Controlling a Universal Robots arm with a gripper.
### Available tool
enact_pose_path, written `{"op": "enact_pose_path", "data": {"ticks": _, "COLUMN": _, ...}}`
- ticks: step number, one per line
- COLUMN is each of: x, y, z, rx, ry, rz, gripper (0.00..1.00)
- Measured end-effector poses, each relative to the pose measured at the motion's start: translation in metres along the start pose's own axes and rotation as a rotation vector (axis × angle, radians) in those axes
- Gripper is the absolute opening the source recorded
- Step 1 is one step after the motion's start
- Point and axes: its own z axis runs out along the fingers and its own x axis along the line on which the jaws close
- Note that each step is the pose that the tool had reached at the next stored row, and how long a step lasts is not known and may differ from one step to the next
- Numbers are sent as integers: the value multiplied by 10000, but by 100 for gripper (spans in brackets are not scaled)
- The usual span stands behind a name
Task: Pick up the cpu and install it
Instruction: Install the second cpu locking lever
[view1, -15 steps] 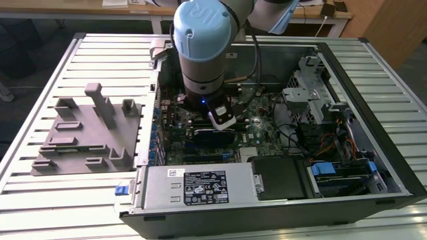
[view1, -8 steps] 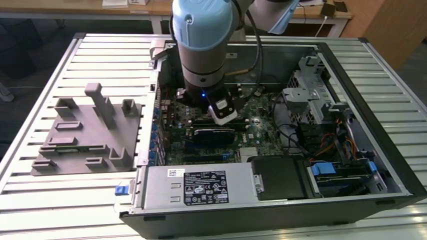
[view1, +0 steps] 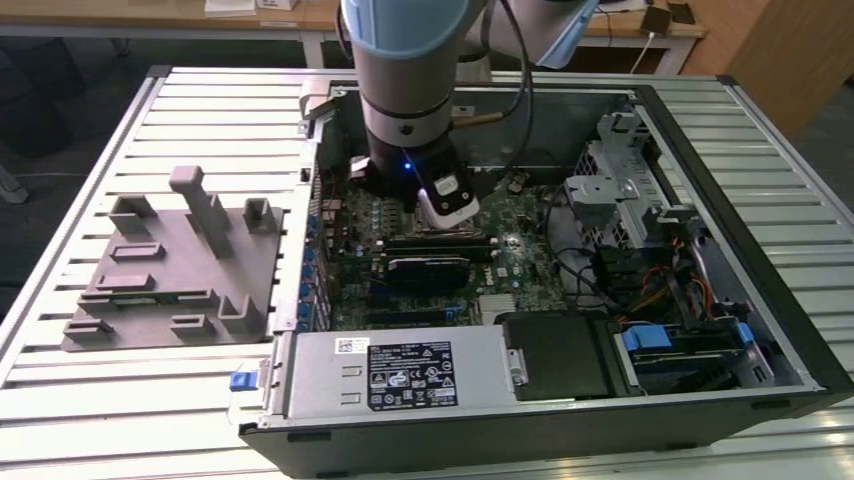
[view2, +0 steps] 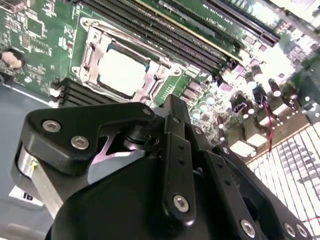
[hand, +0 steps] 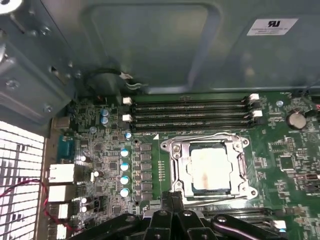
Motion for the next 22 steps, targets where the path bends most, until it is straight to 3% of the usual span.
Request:
{"op": "enact_pose_path", "data": {"ticks": 3, "x": -3, "y": 3, "z": -2, "rx": 385, "ry": -33, "rz": 32, "gripper": 11}}
{"op": "enact_pose_path", "data": {"ticks": 5, "x": -28, "y": 6, "z": -1, "rx": 567, "ry": -52, "rz": 61, "gripper": 11}}
{"op": "enact_pose_path", "data": {"ticks": 8, "x": -96, "y": 11, "z": 3, "rx": 698, "ry": -70, "rz": 92, "gripper": 11}}
{"op": "enact_pose_path", "data": {"ticks": 13, "x": -226, "y": 34, "z": 13, "rx": 843, "ry": -85, "rz": 116, "gripper": 11}}
{"op": "enact_pose_path", "data": {"ticks": 18, "x": -289, "y": 114, "z": 38, "rx": 997, "ry": -95, "rz": 112, "gripper": 11}}
{"op": "enact_pose_path", "data": {"ticks": 22, "x": -329, "y": 190, "z": 61, "rx": 1181, "ry": -106, "rz": 101, "gripper": 11}}
